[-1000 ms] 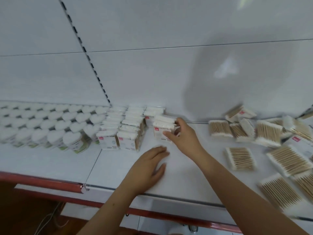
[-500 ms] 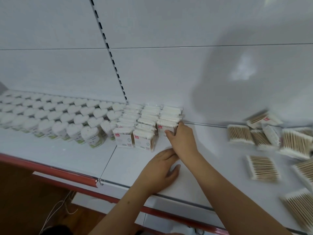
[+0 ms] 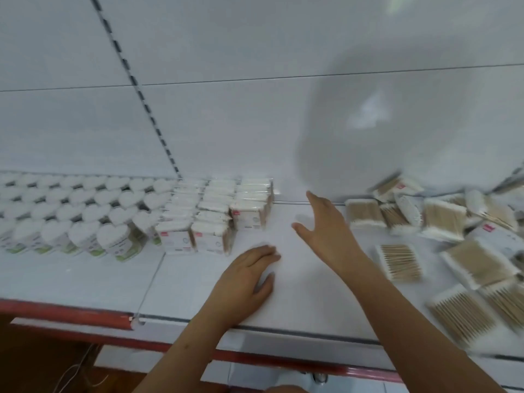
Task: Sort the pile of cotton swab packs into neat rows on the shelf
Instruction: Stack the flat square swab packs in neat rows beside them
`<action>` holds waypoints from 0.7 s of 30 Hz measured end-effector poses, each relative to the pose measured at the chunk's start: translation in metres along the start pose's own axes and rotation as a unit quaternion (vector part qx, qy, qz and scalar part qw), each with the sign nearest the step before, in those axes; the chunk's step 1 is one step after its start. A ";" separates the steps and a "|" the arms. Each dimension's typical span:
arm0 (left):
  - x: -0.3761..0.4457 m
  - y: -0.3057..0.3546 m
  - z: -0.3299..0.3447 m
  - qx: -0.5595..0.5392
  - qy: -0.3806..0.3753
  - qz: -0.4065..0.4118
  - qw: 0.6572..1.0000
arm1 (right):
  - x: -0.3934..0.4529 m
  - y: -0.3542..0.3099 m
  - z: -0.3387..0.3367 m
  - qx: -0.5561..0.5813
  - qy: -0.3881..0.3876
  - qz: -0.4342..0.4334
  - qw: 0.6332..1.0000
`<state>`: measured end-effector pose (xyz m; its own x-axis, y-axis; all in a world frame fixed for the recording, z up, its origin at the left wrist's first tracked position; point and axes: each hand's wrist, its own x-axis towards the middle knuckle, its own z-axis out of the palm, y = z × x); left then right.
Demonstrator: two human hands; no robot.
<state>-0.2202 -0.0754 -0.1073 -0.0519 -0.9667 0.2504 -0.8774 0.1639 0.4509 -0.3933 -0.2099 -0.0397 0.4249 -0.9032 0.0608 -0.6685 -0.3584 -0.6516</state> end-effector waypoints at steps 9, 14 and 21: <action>0.053 0.060 0.045 -0.028 -0.005 0.006 1.000 | -0.098 0.109 -0.068 -0.233 0.057 0.108 0.965; 0.068 0.099 0.053 -0.159 -0.033 0.013 0.987 | -0.103 0.113 -0.062 -0.121 0.058 0.110 0.985; 0.086 0.139 0.052 -0.324 -0.080 0.009 0.943 | -0.119 0.103 -0.098 0.135 0.073 0.090 0.984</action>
<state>-0.3715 -0.1463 -0.0680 -0.1805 -0.9714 0.1540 -0.4035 0.2159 0.8891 -0.5727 -0.1620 -0.0395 0.2085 -0.9778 0.0205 -0.5303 -0.1306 -0.8377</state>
